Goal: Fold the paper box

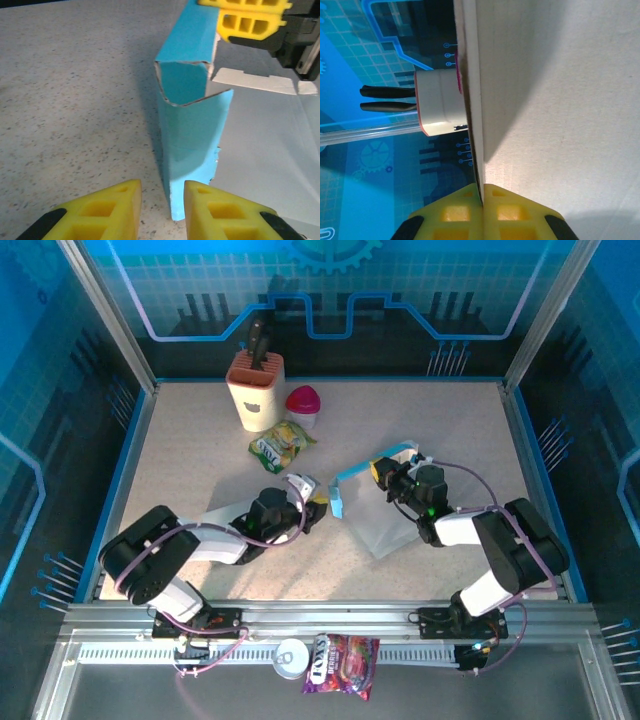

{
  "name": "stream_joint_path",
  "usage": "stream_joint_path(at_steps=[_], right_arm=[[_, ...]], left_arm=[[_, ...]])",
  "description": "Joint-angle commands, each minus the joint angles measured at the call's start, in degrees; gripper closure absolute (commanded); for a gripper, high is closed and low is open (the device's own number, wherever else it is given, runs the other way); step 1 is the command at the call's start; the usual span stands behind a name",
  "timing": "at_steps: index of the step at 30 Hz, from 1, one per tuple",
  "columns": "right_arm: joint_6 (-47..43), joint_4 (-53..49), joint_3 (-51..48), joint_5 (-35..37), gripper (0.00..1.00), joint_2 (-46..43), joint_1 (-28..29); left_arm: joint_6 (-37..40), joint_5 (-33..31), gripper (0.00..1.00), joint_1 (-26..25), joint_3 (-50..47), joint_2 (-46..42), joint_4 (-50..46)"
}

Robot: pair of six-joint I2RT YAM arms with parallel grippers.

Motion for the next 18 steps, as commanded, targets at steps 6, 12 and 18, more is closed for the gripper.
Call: stream_joint_path(at_steps=[6,12,18], right_arm=[[-0.8,-0.6,0.4,-0.2,1.00,-1.6,0.2],[-0.3,0.5,0.1,-0.1,1.00,-0.7,0.8],[0.0,1.1,0.2,0.2,1.00,-0.4,1.3]], left_arm=[[1.9,3.6,0.69,0.0,3.2,6.2,5.7],[1.4,5.5,0.69,-0.3,5.4,8.2,5.9],[1.4,5.3,0.75,-0.7,7.2,9.8,5.6]])
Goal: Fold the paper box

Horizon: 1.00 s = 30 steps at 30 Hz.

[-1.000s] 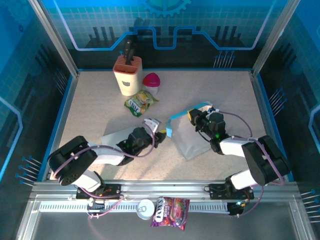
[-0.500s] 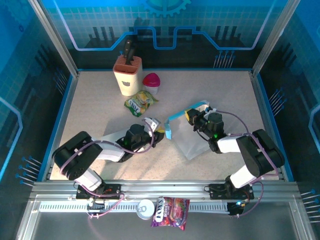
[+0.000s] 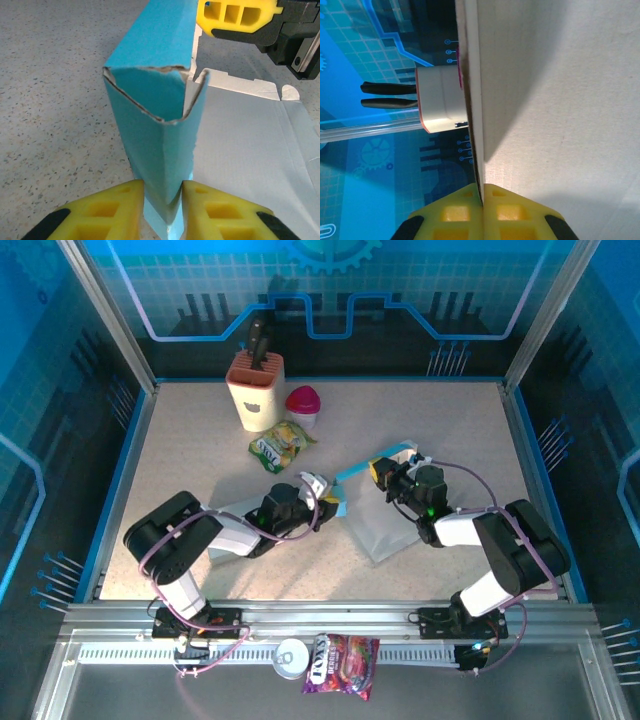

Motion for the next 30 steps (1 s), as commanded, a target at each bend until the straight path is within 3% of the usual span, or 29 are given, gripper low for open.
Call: stream_joint_path(at_steps=[1,7,15,30], right_arm=[[-0.1,1.3,0.2,-0.1,1.00,0.0,0.8],[-0.1,1.3,-0.1,0.2,1.00,-0.1,1.0],[0.5,4.2,-0.9,1.8,1.00,0.9,1.9],[0.5,5.4,-2.3,3.6,1.00,-0.6,2.6]], left_arm=[[0.4,1.7,0.75,-0.4,2.2,1.5,2.4],[0.3,-0.7,0.76,-1.7,3.4,3.2,2.6],[-0.9,-9.9,0.68,-5.7,3.4,5.6,5.5],[-3.2,-18.1,0.64,-8.7,3.7,4.6,5.7]])
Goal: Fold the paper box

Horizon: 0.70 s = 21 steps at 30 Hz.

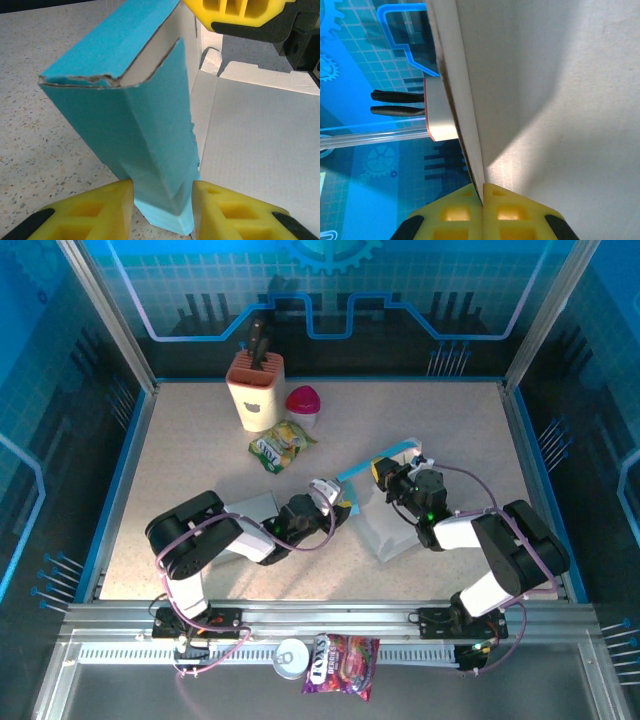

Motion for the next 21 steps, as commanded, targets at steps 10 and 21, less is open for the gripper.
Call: stream_joint_path(at_steps=[10,21], right_arm=[[2.3,5.7,-2.7,1.5,1.00,0.4,2.3],[4.2,7.4,-3.6,2.4,1.00,1.8,3.2]], left_arm=[[-2.5,-10.2,0.61,-2.7,3.0,0.3,1.4],[-2.1,-12.5,0.64,-2.7,3.0,5.7,11.7]])
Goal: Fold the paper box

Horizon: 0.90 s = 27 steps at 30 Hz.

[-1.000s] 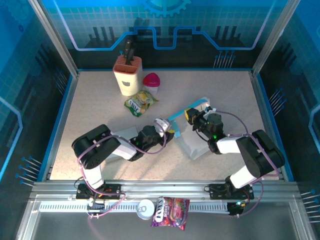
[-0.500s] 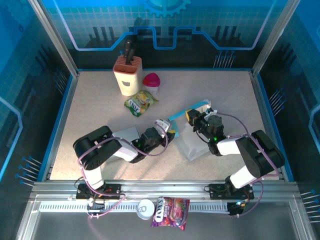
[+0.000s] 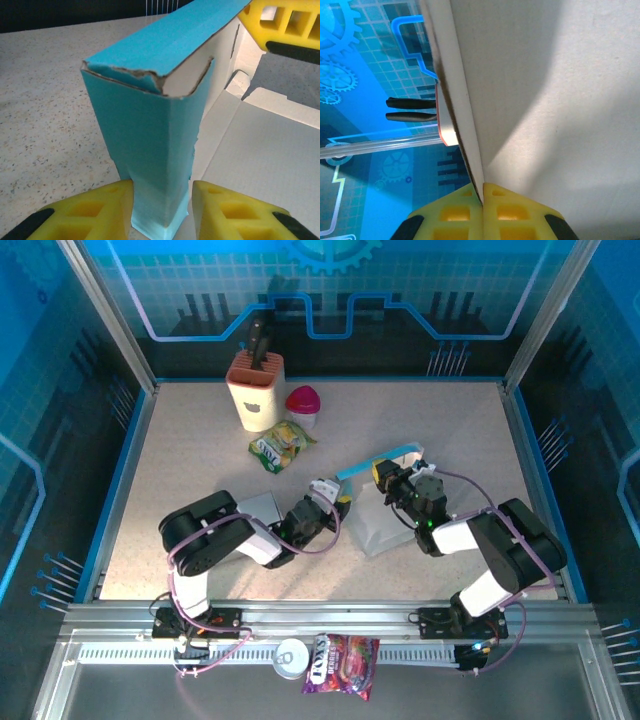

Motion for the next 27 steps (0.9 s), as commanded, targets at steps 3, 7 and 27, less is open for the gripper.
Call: stream_joint_path(at_steps=[3,7,27], right_arm=[[0.9,0.3,-1.0,-1.2,1.00,0.6,1.8],[1.0,0.2,-0.8,-1.0,1.00,1.2,2.1],[2.1,1.7,-1.1,-0.6,1.00,3.1,2.8]], left_arm=[[0.1,-1.7,0.64,-0.3,2.1,2.1,7.0],[0.2,-1.6,0.62,-0.3,2.8,2.7,7.5],[2.0,-2.6,0.75,-0.4,6.2,3.5,5.5]])
